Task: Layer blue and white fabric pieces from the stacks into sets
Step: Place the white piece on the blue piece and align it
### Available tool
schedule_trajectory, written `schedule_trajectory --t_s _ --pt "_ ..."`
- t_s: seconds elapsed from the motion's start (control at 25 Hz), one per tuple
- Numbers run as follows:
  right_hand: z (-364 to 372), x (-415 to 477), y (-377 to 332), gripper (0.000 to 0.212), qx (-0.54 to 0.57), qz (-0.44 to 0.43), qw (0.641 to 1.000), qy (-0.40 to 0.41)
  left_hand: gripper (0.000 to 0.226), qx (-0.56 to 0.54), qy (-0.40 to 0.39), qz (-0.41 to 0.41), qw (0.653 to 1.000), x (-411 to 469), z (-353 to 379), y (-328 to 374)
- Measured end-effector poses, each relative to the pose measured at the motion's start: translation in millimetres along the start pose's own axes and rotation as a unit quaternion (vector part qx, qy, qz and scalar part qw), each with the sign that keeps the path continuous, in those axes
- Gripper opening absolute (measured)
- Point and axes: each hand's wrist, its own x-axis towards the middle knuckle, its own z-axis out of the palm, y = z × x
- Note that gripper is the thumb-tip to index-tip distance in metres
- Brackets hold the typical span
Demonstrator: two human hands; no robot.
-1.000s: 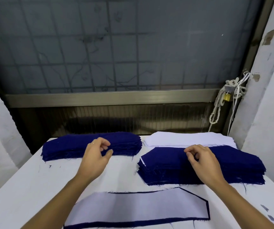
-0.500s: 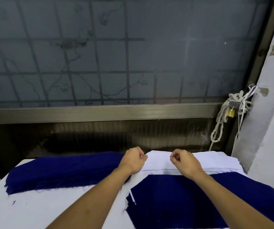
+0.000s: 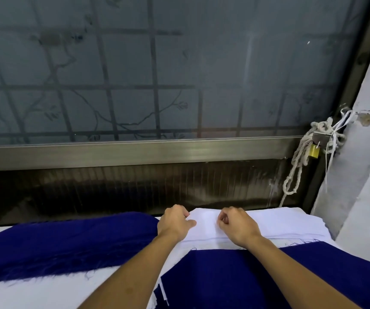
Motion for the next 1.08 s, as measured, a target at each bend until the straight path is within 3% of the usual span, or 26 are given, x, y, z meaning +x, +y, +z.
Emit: schedule_trajectory --t_s 0.16,0.32,0.44,0.56,0.64,0.72,0.88,1.08 --pt "1 -2 0 0.012 -0.013 -0.011 1.0 0.007 0.019 -0.022 0.04 0.01 0.999 0 -1 2" --pt "2 -3 1 0.011 -0.034 -0.016 0.999 0.01 0.019 0.108 0.089 0.087 0.986 -2 -4 4" --pt "6 -1 -1 0.019 -0.052 -0.018 0.998 0.009 0.022 0.198 0.069 0.145 0.967 -2 -2 5" --pt "9 1 -2 0.045 -0.058 -0.025 0.997 0.043 0.019 0.125 0.028 0.153 0.98 -5 -1 8" --pt "4 4 -4 0.054 0.003 -0.056 0.997 0.056 0.012 0.076 0.006 0.18 0.981 -10 -3 15" --pt "-3 9 -5 0.048 0.092 -0.053 0.994 0.037 0.007 0.025 -0.001 0.189 0.982 -16 -9 22" --pt "-23 8 -4 0.009 0.151 -0.018 0.988 -0.012 0.014 -0.045 0.023 0.147 0.988 -24 -23 36" --pt "-50 -12 -5 0.018 0.143 -0.04 0.988 -0.03 0.026 -0.055 0.041 0.141 0.988 -39 -48 42"
